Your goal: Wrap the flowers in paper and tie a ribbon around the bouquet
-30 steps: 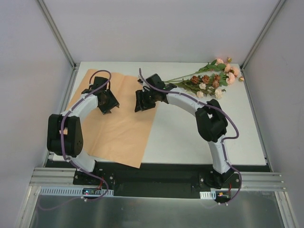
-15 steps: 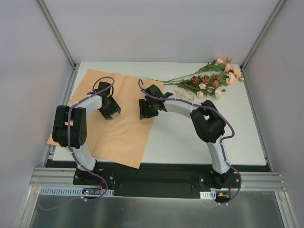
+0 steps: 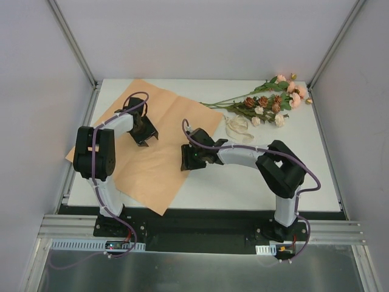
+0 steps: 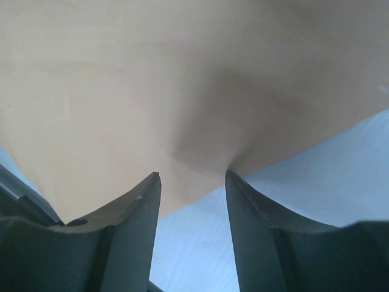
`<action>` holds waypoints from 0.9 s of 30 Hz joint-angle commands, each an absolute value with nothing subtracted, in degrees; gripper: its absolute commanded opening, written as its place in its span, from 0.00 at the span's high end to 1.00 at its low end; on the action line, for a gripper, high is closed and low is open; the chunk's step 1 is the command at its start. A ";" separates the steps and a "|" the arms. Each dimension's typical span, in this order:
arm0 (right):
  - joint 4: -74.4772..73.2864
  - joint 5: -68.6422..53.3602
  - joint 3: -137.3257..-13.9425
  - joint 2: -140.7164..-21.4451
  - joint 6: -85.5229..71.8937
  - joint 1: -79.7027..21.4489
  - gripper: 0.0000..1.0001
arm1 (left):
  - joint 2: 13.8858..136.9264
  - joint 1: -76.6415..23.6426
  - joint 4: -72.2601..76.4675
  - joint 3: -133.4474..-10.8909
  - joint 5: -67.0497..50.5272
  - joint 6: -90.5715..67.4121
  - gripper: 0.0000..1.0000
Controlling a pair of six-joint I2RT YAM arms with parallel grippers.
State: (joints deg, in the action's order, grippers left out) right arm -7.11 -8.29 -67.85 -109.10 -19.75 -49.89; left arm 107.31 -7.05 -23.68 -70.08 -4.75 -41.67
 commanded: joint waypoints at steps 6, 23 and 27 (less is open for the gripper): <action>-10.28 -12.48 -67.50 -100.65 -15.83 -44.51 0.36 | 101.27 -7.03 -27.51 -66.01 -3.69 -37.97 0.40; 2.44 -25.31 -73.74 -113.72 -24.77 -19.95 0.31 | 104.59 -6.68 -23.64 -67.50 -17.93 -32.60 0.22; 6.76 -25.75 -73.39 -116.62 -27.33 -19.95 0.35 | 104.33 -6.68 -23.47 -66.71 -17.93 -32.08 0.23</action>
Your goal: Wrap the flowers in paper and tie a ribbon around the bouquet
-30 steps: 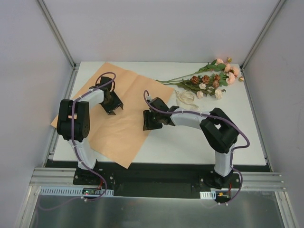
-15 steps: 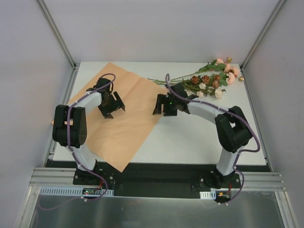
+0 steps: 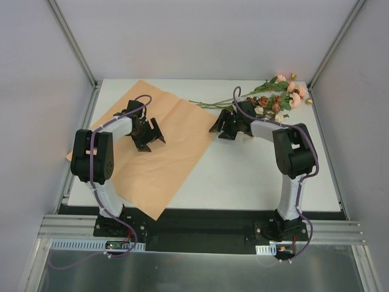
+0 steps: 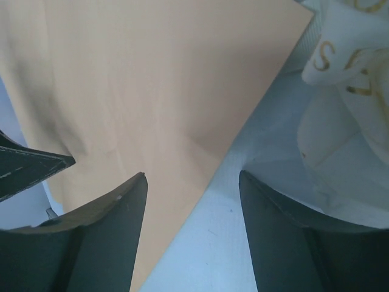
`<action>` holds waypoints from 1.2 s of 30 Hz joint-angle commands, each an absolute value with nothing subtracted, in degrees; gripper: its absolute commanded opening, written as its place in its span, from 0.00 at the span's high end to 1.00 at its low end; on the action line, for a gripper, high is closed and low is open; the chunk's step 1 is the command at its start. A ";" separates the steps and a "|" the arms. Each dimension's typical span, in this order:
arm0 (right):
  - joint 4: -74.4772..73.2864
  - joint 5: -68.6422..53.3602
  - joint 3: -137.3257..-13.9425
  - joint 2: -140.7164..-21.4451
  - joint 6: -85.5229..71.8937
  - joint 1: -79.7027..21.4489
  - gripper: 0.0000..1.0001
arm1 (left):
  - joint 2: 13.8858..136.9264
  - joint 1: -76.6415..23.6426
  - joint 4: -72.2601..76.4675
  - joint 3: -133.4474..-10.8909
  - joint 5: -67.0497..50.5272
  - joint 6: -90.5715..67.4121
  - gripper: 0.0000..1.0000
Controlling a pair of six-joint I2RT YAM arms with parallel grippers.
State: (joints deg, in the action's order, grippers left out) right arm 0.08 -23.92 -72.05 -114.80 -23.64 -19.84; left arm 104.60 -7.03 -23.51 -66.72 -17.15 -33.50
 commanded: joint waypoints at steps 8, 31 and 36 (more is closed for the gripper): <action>16.34 -27.78 -72.60 -119.62 -33.39 -19.95 0.51 | 104.06 -6.68 -22.06 -64.60 -17.23 -32.08 0.23; 8.53 -26.90 -72.87 -110.22 -25.66 -19.86 1.00 | 98.18 -6.94 -16.26 -55.46 -21.18 -34.72 0.22; 6.43 -26.98 -73.46 -110.04 -24.26 -19.95 1.00 | 97.12 -6.94 -16.52 -55.90 -21.18 -35.42 0.22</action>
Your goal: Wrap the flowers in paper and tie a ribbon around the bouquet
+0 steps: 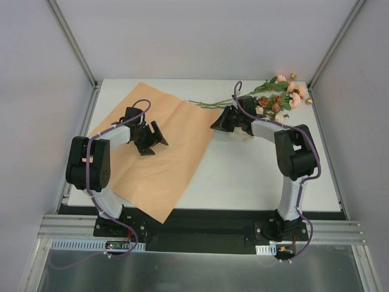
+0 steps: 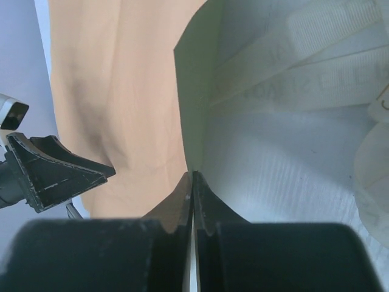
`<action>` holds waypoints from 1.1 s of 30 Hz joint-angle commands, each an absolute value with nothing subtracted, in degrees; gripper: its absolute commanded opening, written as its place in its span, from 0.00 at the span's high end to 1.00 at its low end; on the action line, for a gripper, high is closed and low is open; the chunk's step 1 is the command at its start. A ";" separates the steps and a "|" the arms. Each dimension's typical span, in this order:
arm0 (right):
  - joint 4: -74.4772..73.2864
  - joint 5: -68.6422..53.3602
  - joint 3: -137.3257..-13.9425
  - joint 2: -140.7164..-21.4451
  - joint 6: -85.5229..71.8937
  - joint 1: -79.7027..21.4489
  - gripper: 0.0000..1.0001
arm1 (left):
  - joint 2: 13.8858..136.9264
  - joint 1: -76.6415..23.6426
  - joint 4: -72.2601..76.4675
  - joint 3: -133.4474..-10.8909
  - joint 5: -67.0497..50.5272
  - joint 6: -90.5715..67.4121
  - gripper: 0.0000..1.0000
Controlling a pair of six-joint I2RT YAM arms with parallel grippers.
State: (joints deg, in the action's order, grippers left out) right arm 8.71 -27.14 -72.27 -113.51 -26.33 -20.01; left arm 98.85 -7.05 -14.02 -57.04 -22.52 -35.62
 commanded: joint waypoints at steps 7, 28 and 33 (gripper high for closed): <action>-8.60 -14.96 -79.44 -104.86 -15.39 -18.37 0.34 | 89.74 -13.88 -15.82 -61.60 -19.86 -26.12 0.06; -6.08 -1.06 -107.84 -130.86 -38.50 -16.00 0.62 | 138.15 -19.16 -13.10 -124.44 -33.48 -28.38 0.36; -1.86 -1.32 -109.34 -133.85 -38.58 -15.38 0.66 | 143.52 -18.99 -10.55 -127.44 -33.22 -32.34 0.41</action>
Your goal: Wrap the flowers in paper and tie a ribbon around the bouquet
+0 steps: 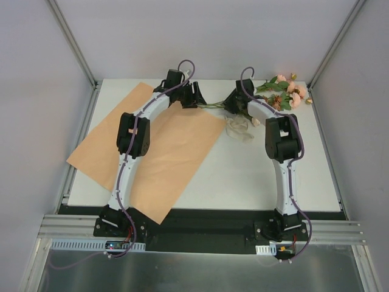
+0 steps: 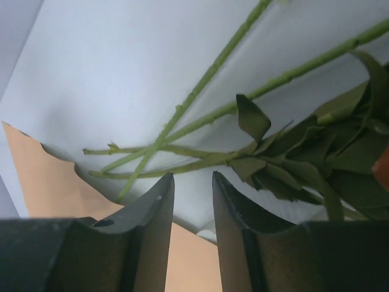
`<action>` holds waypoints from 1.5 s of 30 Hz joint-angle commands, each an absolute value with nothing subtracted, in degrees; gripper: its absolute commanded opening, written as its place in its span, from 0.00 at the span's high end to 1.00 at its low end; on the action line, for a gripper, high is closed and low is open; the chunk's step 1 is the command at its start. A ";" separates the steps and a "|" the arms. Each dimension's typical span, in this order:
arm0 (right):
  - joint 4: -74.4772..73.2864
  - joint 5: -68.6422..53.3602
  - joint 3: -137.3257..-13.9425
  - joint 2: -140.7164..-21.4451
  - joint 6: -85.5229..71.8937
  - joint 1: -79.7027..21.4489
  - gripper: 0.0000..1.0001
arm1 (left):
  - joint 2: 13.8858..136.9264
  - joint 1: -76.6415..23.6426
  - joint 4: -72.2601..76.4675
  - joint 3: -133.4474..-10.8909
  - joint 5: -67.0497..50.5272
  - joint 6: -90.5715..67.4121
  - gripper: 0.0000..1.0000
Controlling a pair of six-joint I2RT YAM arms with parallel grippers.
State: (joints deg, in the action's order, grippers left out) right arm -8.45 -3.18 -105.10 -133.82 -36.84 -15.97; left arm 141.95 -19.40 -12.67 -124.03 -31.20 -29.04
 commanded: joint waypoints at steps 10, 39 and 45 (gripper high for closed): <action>2.11 -1.85 -111.70 -138.77 -42.62 -14.15 0.72 | 146.86 -18.63 -9.49 -127.09 -34.63 -34.80 0.44; -0.36 -3.07 -108.72 -133.16 -36.92 -13.54 0.54 | 148.62 -18.37 -8.44 -123.92 -36.30 -40.25 0.44; 1.13 -3.78 -105.21 -131.75 -38.32 -12.48 0.54 | 148.62 -18.37 -8.26 -123.84 -36.12 -41.13 0.44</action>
State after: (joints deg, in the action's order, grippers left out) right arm -1.17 -2.50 -107.24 -136.27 -39.07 -13.63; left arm 147.85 -19.03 -8.34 -123.26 -36.07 -40.03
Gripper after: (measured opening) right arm 0.460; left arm 0.555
